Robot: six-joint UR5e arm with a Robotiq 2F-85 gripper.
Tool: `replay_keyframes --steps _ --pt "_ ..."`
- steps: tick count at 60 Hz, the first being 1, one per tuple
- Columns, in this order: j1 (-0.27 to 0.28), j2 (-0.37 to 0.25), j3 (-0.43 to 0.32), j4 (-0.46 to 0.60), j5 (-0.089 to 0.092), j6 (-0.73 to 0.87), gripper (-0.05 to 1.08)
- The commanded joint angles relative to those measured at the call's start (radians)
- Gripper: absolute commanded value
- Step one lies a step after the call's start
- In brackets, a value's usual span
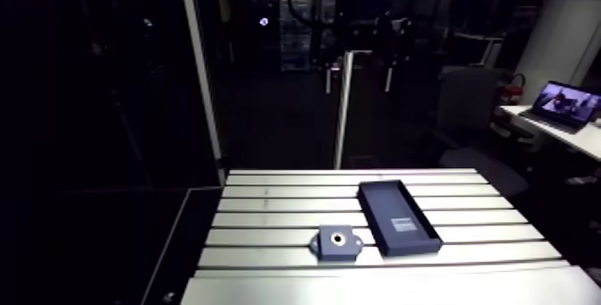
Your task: Pick up the bearing and press it into the housing until flush.
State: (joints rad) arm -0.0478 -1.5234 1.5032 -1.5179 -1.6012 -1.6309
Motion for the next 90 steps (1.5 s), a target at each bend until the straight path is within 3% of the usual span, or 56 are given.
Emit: replay_keyframes --steps 1,11,63,90 --pt "-0.029 -0.017 -0.007 0.012 0.001 -0.002 0.01" --pt "-0.070 -0.022 0.000 0.014 0.004 -0.005 0.01" --pt "-0.078 -0.019 -0.021 0.029 -0.007 -0.007 0.01" --pt "-0.075 -0.009 -0.030 0.028 -0.002 -0.007 0.01"
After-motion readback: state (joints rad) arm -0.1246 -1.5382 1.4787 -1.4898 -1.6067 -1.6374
